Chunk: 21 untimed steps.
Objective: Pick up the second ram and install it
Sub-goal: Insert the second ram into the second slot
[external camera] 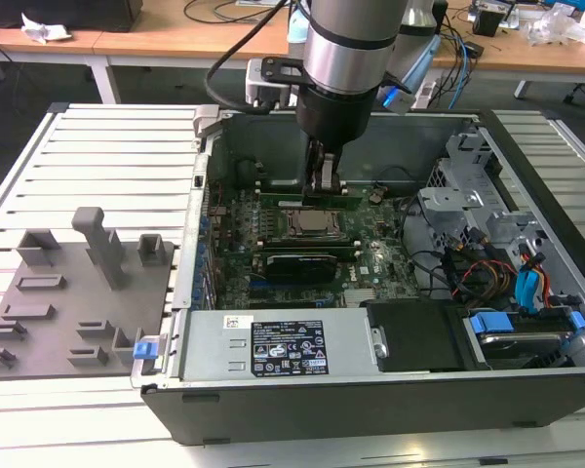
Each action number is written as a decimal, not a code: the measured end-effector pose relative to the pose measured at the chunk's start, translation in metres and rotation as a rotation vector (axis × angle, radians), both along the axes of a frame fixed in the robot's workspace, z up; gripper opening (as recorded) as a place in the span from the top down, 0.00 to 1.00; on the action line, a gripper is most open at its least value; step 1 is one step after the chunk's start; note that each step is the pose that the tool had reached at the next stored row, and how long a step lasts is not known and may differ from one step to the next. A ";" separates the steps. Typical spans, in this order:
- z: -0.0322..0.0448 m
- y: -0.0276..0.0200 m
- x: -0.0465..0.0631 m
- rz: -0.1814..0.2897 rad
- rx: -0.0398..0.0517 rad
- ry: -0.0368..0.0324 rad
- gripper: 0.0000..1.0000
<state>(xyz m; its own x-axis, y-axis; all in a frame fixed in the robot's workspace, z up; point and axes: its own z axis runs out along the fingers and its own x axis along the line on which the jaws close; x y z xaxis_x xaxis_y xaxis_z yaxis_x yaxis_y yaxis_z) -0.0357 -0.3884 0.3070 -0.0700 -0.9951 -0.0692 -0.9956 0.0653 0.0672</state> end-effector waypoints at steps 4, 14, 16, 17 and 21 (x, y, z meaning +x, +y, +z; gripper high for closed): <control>-0.0026 0.0038 0.001 0.000 0.0001 0.0000 0.87; -0.0189 0.0116 0.006 0.000 0.0000 0.0001 0.87; -0.0244 0.0116 0.006 0.000 0.0001 -0.0001 0.87; -0.0256 0.0116 0.006 0.000 0.0000 0.0000 0.87; -0.0310 0.0116 0.006 0.000 0.0000 0.0000 0.87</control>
<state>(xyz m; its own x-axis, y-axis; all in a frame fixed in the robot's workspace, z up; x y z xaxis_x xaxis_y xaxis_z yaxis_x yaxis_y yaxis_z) -0.0300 -0.3768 0.2760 -0.0697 -0.9952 -0.0692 -0.9956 0.0651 0.0672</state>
